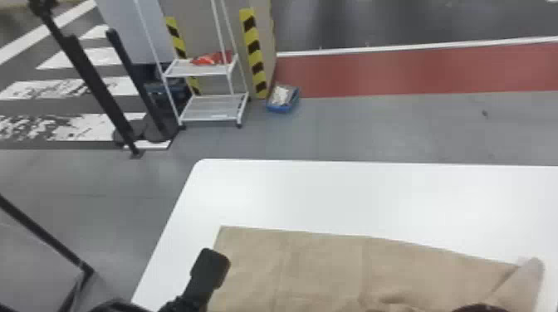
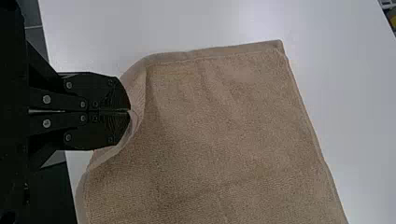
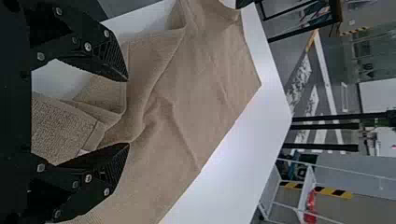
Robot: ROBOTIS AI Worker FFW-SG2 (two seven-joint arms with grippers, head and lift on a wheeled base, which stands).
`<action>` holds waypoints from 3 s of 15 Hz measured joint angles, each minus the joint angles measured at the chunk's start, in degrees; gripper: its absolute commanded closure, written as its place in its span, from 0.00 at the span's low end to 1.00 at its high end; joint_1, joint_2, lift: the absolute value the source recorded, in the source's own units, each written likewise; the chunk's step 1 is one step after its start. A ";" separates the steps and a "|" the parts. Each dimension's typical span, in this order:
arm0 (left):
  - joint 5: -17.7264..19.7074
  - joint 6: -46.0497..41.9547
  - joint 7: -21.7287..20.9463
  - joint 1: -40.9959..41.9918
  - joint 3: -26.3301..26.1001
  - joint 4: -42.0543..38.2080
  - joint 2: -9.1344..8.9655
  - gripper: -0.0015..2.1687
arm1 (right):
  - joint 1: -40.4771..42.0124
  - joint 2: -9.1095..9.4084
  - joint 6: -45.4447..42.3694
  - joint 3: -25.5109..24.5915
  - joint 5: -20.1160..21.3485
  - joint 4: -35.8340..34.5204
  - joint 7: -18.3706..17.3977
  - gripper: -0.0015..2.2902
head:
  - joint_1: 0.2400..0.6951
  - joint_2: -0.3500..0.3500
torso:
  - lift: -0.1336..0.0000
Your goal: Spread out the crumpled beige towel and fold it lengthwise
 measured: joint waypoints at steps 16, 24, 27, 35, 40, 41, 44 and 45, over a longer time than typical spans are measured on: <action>1.05 0.00 -0.33 0.00 -0.07 0.22 0.22 0.96 | -14.56 -2.68 23.54 11.62 14.49 12.78 -1.78 0.26 | 1.00 0.78 | 1.00; 1.14 0.00 -0.33 0.00 -0.13 0.25 0.14 0.96 | -16.08 -2.70 24.25 13.90 16.81 15.40 -1.70 0.30 | 1.00 0.80 | 1.00; 1.17 0.00 -0.33 0.00 -0.13 0.22 0.07 0.96 | -16.30 -2.99 24.71 14.02 17.41 15.96 -1.33 0.34 | 1.00 0.79 | 1.00; 1.05 0.00 -0.33 0.24 -0.35 -0.20 0.05 0.96 | -15.26 -3.38 24.74 12.62 15.99 12.68 0.23 0.44 | 1.00 0.77 | 1.00; 0.54 0.00 -0.33 0.08 -0.39 -0.27 -0.02 0.96 | -13.04 -3.59 22.96 6.33 13.98 8.16 2.08 0.44 | 1.00 0.70 | 1.00; 0.41 0.00 -0.33 0.03 -0.39 -0.29 -0.03 0.96 | -12.79 -4.03 22.16 4.34 13.04 8.27 2.05 0.44 | 1.00 0.67 | 1.00; 0.08 0.00 -0.33 -0.16 -0.55 -0.43 -0.05 0.96 | -12.14 -5.89 18.15 -1.48 9.45 10.67 1.83 0.44 | 1.00 0.53 | 1.00; -0.10 0.00 -0.29 -0.36 -0.91 -0.43 -0.09 0.96 | -12.05 -6.31 16.46 -3.26 8.78 11.81 1.69 0.44 | 1.00 0.49 | 1.00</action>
